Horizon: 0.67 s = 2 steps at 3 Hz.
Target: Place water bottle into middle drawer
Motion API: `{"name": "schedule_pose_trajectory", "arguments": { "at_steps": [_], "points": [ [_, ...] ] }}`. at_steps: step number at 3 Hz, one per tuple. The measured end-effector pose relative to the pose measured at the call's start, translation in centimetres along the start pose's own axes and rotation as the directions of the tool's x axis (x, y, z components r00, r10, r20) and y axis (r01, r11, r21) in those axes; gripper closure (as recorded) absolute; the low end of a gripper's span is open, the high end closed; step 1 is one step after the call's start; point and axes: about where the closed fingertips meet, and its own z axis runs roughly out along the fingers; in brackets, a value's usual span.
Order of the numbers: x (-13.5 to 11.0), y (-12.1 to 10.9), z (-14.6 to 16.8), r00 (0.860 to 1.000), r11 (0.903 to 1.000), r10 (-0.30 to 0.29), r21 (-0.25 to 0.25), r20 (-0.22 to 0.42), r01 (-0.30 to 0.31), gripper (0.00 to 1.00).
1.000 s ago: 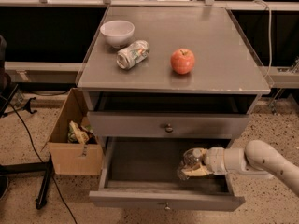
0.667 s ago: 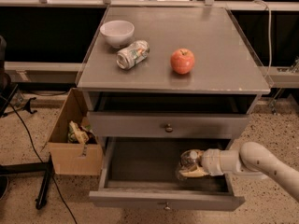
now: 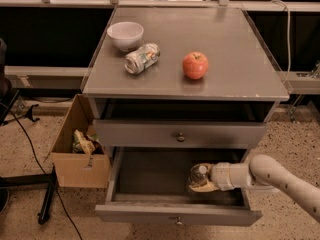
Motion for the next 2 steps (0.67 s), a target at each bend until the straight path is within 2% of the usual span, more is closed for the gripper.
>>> {"name": "schedule_pose_trajectory", "arguments": {
  "at_steps": [2],
  "points": [
    [0.45, 0.20, 0.31, 1.000, 0.9999, 0.015, -0.007, -0.004, -0.015, 1.00]
  ]
}}
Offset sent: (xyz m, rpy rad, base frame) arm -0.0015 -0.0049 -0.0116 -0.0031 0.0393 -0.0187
